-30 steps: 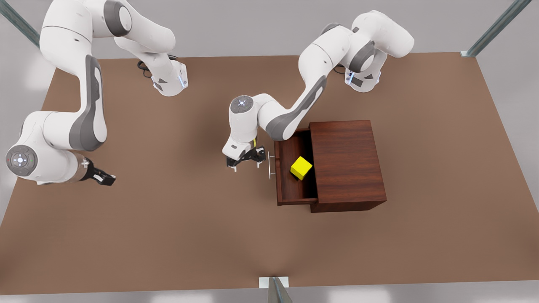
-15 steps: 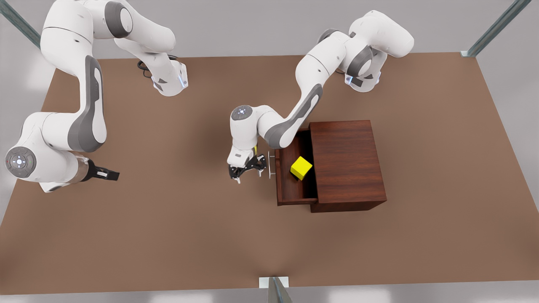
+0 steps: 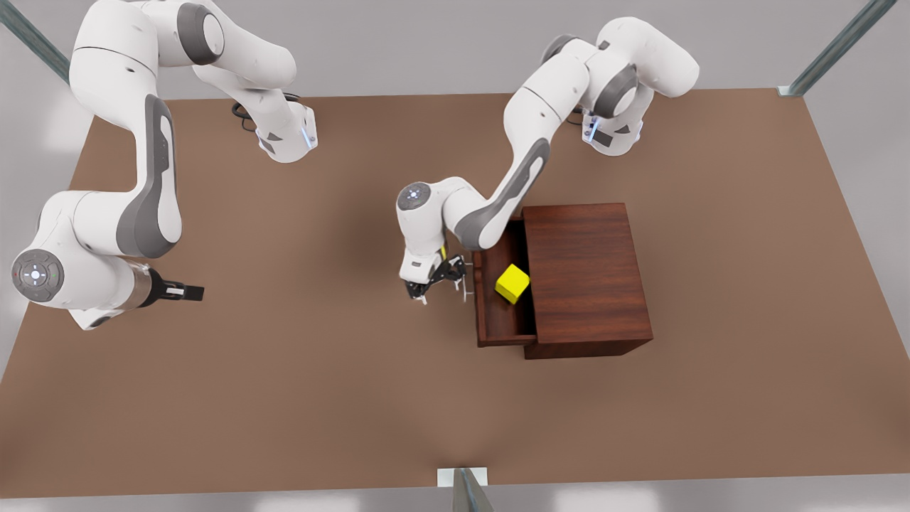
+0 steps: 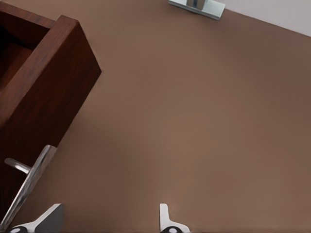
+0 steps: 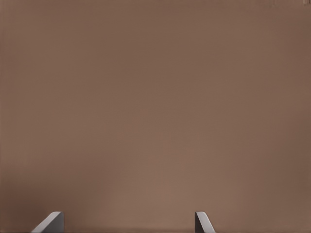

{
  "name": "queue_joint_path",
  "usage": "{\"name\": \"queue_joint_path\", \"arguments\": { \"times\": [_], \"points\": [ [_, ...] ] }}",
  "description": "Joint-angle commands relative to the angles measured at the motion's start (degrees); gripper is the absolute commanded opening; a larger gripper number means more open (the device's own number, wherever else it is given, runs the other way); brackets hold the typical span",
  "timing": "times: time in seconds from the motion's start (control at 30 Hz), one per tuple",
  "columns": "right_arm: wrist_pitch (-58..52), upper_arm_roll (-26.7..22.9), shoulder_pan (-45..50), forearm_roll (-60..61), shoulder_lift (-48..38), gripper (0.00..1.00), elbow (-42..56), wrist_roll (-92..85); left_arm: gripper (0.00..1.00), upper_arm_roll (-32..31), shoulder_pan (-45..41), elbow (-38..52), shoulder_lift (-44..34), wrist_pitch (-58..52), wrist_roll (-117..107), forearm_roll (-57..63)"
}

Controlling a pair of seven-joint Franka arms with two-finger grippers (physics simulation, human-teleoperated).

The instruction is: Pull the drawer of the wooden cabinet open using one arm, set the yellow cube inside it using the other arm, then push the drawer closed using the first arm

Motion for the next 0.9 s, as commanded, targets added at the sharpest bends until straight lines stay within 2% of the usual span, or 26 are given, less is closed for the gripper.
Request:
{"name": "queue_joint_path", "arguments": {
  "times": [0.0,0.23,0.37,0.53,0.87],
  "points": [
    [-0.12,0.0,0.0,0.03,-0.07,1.0,0.03,-5.03,1.0,0.01,0.03,-0.96,-0.65,-0.23,-0.43,0.05],
    [-0.03,0.0,0.0,-0.06,-0.07,1.0,0.03,-4.94,1.0,0.28,0.03,-6.32,-4.17,-0.84,-0.26,0.57],
    [0.06,0.0,0.0,0.03,-0.07,1.0,0.03,-4.94,1.0,0.54,0.12,-6.41,-4.52,-5.77,-0.35,0.49],
    [-0.03,0.0,0.0,0.03,-0.07,1.0,0.03,-4.94,1.0,0.54,1.35,-11.24,-7.15,-2.34,-0.35,0.48],
    [-0.21,0.0,0.0,-0.06,-0.07,1.0,0.03,-4.94,1.0,0.8,4.34,-17.92,-11.81,-3.31,0.97,0.4]
  ]
}}
